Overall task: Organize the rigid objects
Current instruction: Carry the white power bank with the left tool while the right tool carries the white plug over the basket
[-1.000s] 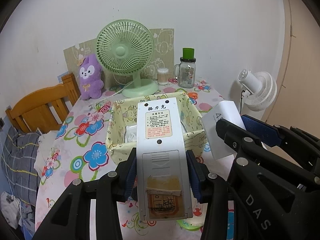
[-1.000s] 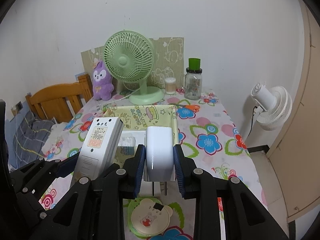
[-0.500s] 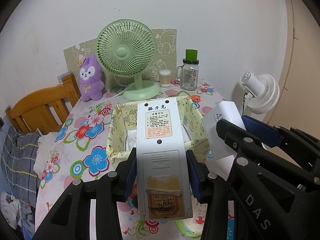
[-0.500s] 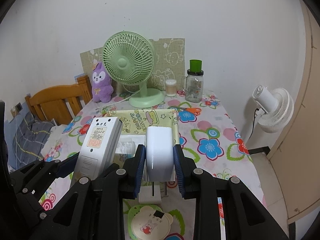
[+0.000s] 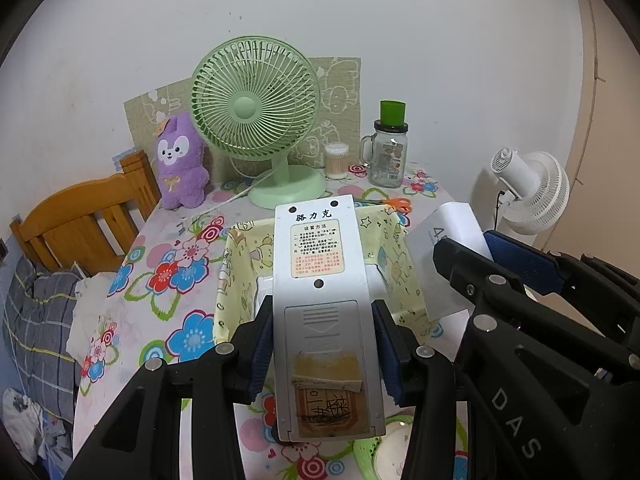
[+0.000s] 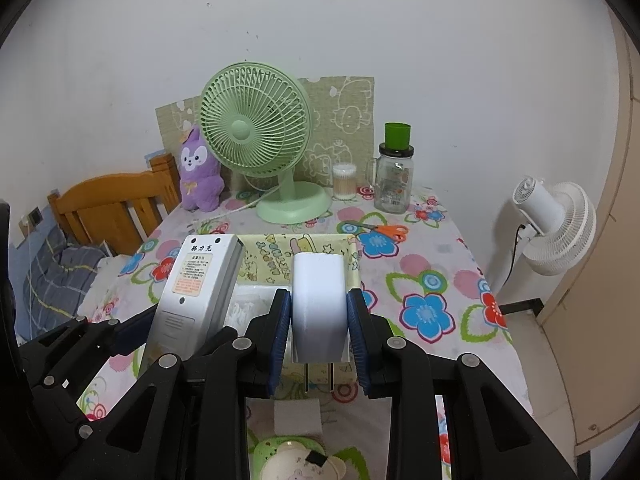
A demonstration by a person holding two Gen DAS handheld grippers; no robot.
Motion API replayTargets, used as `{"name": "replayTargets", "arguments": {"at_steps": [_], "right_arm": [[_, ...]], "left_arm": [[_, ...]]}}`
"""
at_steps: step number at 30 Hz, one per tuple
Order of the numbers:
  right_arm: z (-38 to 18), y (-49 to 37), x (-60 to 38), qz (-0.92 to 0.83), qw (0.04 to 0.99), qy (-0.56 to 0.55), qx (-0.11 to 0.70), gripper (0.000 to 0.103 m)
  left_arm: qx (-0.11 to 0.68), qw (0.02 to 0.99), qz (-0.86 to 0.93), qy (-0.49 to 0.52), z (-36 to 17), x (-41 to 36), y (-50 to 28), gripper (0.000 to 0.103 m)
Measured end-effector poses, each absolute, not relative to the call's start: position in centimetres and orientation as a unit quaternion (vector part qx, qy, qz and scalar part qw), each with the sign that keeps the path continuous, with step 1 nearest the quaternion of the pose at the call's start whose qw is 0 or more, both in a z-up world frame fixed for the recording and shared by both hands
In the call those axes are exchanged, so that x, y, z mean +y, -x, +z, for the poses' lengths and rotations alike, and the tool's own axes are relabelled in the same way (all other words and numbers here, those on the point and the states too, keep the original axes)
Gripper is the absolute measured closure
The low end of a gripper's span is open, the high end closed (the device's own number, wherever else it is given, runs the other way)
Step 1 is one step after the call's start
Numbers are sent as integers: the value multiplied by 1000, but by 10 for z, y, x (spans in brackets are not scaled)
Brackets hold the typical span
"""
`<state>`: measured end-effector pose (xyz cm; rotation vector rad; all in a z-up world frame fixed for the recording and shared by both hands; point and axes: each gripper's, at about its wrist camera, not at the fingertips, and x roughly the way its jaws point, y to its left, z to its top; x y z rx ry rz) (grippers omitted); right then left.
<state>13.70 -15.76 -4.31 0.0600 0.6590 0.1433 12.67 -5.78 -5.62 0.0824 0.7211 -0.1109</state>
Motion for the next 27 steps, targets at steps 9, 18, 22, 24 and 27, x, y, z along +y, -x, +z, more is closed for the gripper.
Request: {"name": "replayTargets", "arguments": {"at_steps": [9, 18, 22, 24, 27], "right_arm": [[-49, -165, -153, 75, 941, -32, 330, 71], [-57, -189, -153, 76, 938, -34, 337, 71], [-62, -199, -153, 79, 936, -35, 342, 71], [-65, -203, -153, 79, 934, -37, 346, 71], [-69, -211, -153, 80, 933, -38, 350, 71]], "left_arm": [[362, 930, -49, -37, -62, -54, -153, 56], [373, 926, -51, -33, -69, -53, -176, 56], [380, 923, -53, -32, -74, -54, -186, 56], [383, 922, -54, -32, -76, -54, -191, 56], [387, 920, -56, -28, -80, -54, -199, 56]]}}
